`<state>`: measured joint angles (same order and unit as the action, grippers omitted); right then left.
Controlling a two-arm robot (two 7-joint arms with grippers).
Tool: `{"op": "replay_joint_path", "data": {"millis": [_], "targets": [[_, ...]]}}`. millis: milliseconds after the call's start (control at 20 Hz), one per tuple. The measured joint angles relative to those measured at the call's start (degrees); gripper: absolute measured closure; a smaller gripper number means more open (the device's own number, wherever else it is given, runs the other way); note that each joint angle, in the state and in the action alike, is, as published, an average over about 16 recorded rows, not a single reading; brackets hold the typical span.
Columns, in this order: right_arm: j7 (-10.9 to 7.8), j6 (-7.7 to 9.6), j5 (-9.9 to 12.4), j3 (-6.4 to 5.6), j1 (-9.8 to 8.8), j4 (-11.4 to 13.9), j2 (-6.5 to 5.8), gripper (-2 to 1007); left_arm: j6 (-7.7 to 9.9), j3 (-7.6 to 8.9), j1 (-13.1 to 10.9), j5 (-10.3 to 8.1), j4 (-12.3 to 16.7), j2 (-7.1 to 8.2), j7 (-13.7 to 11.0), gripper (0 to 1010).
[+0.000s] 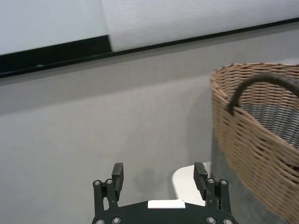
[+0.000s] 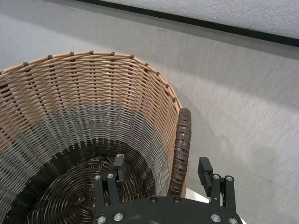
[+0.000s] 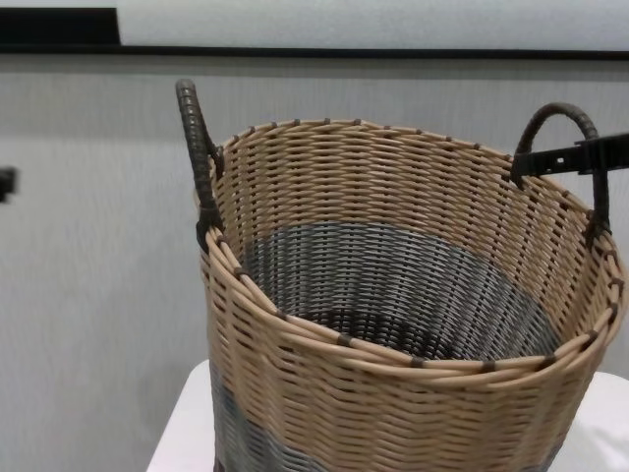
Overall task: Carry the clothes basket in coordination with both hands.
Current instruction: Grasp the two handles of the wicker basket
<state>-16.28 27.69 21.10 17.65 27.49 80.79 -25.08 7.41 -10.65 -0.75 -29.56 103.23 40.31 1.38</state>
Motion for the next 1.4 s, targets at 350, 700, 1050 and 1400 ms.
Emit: {"op": "replay_joint_path", "data": {"millis": [350, 700, 1050, 1400], "targets": [[0.0, 0.02, 0.0, 0.02, 0.0, 0.01, -0.02, 4, 6.73, 4.4, -2.35, -5.59, 8.06, 2.0, -2.28, 10], [0.0, 0.04, -0.01, 0.02, 0.0, 0.01, -0.04, 4, 11.97, 1.86, 1.33, -7.3, 11.18, 1.66, -6.34, 10], [0.0, 0.04, -0.01, 0.02, 0.0, 0.01, -0.04, 4, 15.65, -2.55, 5.38, -6.75, 11.45, -0.51, -8.66, 10], [0.0, 0.04, -0.01, 0.02, 0.0, 0.01, -0.04, 4, 17.07, -5.11, 7.89, -5.39, 9.74, -3.23, -9.66, 10]]}}
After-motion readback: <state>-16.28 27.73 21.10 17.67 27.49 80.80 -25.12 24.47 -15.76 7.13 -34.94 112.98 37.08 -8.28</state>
